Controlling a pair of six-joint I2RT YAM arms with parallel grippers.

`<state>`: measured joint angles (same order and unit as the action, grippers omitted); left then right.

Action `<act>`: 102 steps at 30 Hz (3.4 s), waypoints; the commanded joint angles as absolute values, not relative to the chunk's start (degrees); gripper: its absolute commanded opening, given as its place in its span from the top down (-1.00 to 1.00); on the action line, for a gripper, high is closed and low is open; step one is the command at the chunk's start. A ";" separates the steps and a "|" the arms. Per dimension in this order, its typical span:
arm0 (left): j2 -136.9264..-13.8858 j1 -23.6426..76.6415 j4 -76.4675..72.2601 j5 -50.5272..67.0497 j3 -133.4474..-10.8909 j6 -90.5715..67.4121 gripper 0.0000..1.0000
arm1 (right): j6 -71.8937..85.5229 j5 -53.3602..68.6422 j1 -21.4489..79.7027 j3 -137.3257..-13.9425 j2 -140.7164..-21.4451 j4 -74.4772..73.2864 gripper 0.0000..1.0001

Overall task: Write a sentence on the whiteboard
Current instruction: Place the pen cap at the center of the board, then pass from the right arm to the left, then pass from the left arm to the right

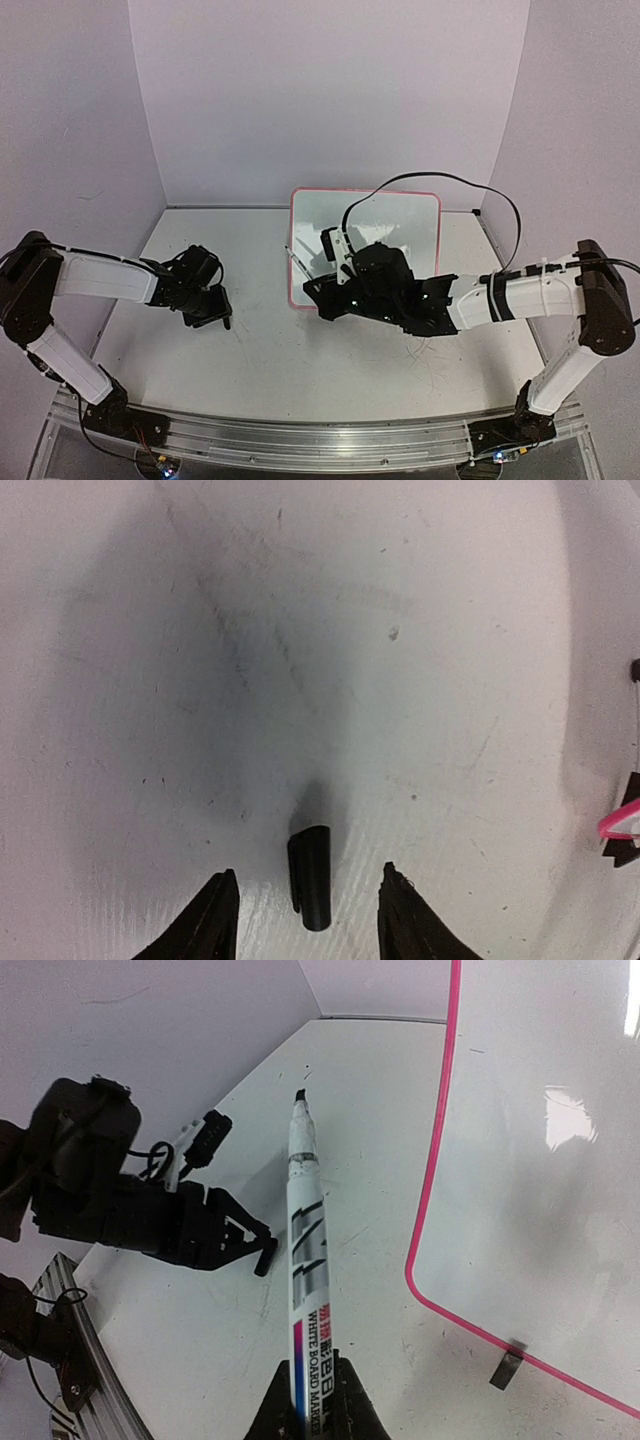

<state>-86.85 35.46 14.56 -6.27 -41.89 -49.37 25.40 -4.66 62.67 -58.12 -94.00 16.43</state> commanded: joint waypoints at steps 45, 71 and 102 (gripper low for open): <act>-84.17 44.56 -41.04 24.88 -49.05 -65.93 0.91 | 19.57 2.38 59.48 -55.85 -85.90 25.77 0.93; -90.61 44.81 -67.15 15.15 -48.64 -81.41 1.00 | 47.99 11.72 53.87 -56.85 -91.62 52.24 0.19; -93.47 46.99 -69.53 11.73 -48.66 -82.91 1.00 | 46.84 4.37 53.94 -61.70 -97.34 58.85 0.75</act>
